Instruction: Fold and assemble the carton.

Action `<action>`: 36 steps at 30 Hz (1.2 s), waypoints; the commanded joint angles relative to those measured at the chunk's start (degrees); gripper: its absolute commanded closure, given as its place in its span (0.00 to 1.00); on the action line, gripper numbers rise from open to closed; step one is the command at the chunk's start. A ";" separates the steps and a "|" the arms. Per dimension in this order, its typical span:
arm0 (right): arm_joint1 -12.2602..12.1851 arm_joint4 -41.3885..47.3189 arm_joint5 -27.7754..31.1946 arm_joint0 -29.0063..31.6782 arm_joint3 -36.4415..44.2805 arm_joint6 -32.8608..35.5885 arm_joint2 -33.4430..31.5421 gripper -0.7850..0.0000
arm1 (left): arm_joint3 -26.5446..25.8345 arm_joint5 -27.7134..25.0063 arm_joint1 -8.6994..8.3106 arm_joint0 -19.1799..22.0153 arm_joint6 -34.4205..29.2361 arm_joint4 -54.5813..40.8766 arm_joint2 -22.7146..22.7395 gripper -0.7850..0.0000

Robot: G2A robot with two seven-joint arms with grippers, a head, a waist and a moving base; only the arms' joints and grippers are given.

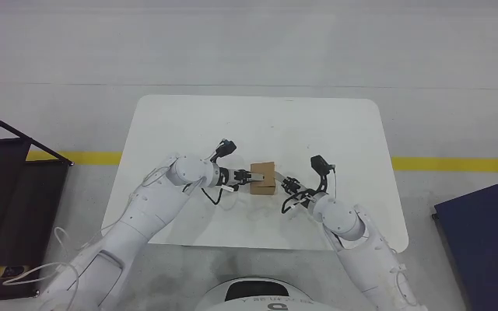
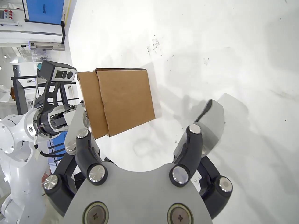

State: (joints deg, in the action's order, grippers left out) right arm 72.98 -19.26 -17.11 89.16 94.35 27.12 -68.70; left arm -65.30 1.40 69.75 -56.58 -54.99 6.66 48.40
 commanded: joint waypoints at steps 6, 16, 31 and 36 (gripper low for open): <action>0.00 0.58 0.38 -0.65 -0.63 0.02 0.25 0.05 | 0.53 -0.20 0.15 0.10 -0.29 0.18 -0.39 0.00; 0.06 1.22 -0.29 -2.03 -2.85 0.45 0.98 0.51 | 1.08 -0.40 0.26 0.53 -0.56 0.11 -0.32 0.00; 0.05 1.28 0.23 -4.01 -1.58 -0.05 1.39 0.13 | 1.14 -1.38 0.06 0.58 -0.06 -0.49 1.01 0.00; -0.01 1.17 0.38 -4.47 -0.97 -0.07 1.23 0.14 | -0.07 -1.57 -0.30 0.50 0.65 -1.11 2.62 0.00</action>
State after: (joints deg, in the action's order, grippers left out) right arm 72.98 -18.01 -16.74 84.81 93.29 27.05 -67.47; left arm -65.00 -0.16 69.54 -56.05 -54.58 5.86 50.56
